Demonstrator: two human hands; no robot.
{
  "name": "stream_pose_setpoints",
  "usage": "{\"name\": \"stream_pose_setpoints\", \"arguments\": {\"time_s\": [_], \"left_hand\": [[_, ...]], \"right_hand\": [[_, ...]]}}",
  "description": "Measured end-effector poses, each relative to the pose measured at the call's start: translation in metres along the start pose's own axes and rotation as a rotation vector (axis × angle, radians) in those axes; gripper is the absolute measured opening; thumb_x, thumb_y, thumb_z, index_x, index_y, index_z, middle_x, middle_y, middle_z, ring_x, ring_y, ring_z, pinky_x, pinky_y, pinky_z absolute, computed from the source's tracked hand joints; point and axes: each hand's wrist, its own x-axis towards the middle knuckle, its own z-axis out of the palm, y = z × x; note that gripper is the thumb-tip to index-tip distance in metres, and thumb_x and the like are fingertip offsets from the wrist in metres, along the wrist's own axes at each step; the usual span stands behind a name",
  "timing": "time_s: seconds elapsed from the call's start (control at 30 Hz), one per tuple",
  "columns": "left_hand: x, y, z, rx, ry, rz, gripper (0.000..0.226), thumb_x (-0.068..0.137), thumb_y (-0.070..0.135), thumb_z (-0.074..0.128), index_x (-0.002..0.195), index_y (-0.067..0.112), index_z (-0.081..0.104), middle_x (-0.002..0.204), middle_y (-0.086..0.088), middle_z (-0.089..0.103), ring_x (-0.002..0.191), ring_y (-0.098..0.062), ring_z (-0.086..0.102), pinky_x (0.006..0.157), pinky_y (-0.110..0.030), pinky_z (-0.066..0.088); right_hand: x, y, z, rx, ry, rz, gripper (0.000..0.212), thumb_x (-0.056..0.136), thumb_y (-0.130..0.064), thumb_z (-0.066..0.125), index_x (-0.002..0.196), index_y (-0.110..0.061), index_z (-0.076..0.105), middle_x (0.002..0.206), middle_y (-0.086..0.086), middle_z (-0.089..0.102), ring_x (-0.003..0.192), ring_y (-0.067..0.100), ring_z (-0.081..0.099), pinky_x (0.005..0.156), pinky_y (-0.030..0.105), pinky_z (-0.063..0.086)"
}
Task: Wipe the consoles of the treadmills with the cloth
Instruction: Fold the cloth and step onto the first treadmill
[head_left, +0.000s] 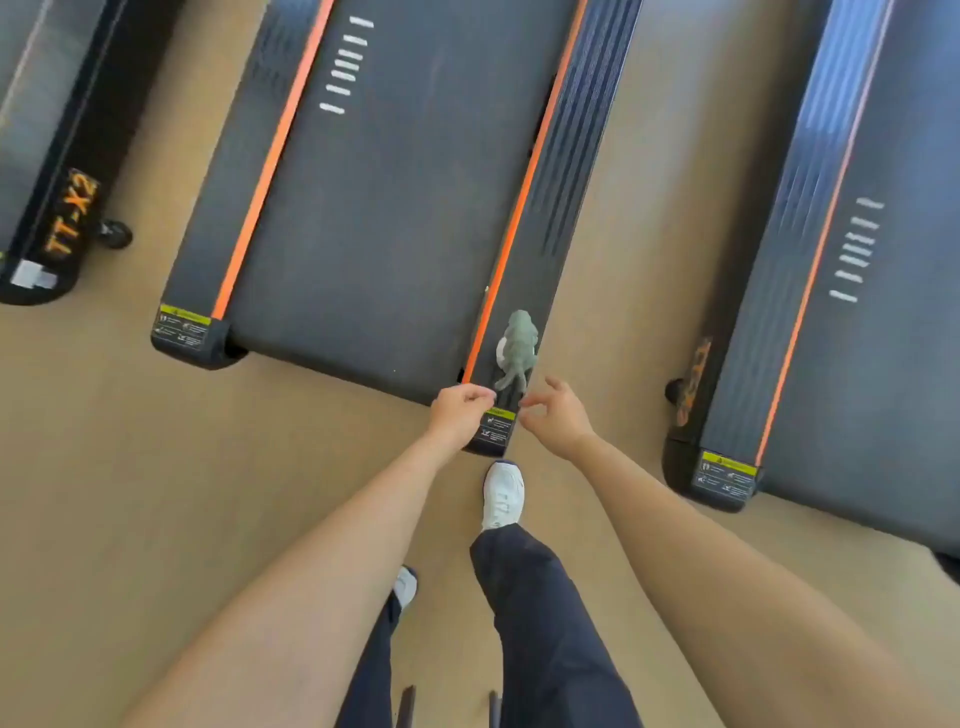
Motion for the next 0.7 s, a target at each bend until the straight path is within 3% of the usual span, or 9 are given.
{"name": "stream_pose_setpoints", "arguments": {"time_s": [0.1, 0.2, 0.33, 0.43, 0.53, 0.7], "left_hand": [[0.043, -0.011, 0.018, 0.234, -0.070, 0.051, 0.028, 0.097, 0.018, 0.060, 0.123, 0.017, 0.072, 0.157, -0.003, 0.043, 0.146, -0.026, 0.035, 0.119, -0.038, 0.028], [0.069, -0.017, 0.029, 0.301, -0.134, 0.075, 0.035, 0.098, 0.017, 0.059, 0.132, 0.019, 0.066, 0.162, 0.001, 0.034, 0.149, -0.028, 0.022, 0.123, -0.041, 0.020], [0.075, -0.020, 0.027, 0.307, -0.179, 0.079, 0.037, 0.098, 0.016, 0.056, 0.134, 0.019, 0.064, 0.141, -0.003, 0.058, 0.134, -0.023, 0.047, 0.111, -0.038, 0.039], [0.061, -0.012, 0.017, 0.261, -0.084, 0.115, 0.035, 0.092, 0.014, 0.064, 0.126, 0.020, 0.070, 0.128, 0.004, 0.069, 0.120, -0.014, 0.059, 0.105, -0.034, 0.046], [0.034, 0.008, 0.005, 0.115, -0.028, 0.153, 0.037, 0.081, 0.009, 0.078, 0.117, 0.017, 0.075, 0.112, 0.004, 0.075, 0.102, -0.008, 0.067, 0.098, -0.025, 0.052], [-0.018, 0.042, -0.037, -0.136, 0.043, 0.201, 0.035, 0.074, -0.002, 0.084, 0.100, 0.019, 0.075, 0.098, 0.003, 0.077, 0.093, -0.008, 0.073, 0.093, -0.022, 0.055]], "right_hand": [[0.039, 0.014, 0.020, -0.189, -0.162, -0.005, 0.038, 0.096, -0.023, 0.060, 0.134, -0.022, 0.062, 0.166, 0.009, 0.012, 0.147, 0.031, 0.026, 0.120, 0.040, 0.020], [0.064, 0.023, 0.033, -0.209, -0.191, -0.056, 0.048, 0.096, -0.020, 0.060, 0.143, -0.017, 0.053, 0.165, 0.005, 0.019, 0.143, 0.032, 0.033, 0.116, 0.040, 0.027], [0.071, 0.033, 0.032, -0.126, -0.122, -0.035, 0.045, 0.094, -0.006, 0.055, 0.139, -0.007, 0.053, 0.149, 0.006, 0.045, 0.130, 0.027, 0.049, 0.100, 0.026, 0.036], [0.053, 0.027, 0.025, -0.045, 0.116, -0.022, 0.035, 0.092, 0.001, 0.050, 0.123, -0.006, 0.065, 0.122, 0.008, 0.059, 0.109, 0.026, 0.060, 0.086, 0.024, 0.040], [0.029, 0.005, 0.012, 0.060, 0.272, -0.034, 0.031, 0.089, 0.001, 0.055, 0.115, -0.007, 0.069, 0.105, 0.004, 0.062, 0.098, 0.022, 0.062, 0.081, 0.019, 0.038], [-0.018, -0.055, -0.016, 0.122, 0.385, -0.186, 0.026, 0.080, 0.003, 0.067, 0.103, -0.009, 0.070, 0.099, 0.004, 0.064, 0.091, 0.018, 0.060, 0.080, 0.022, 0.046]]}}
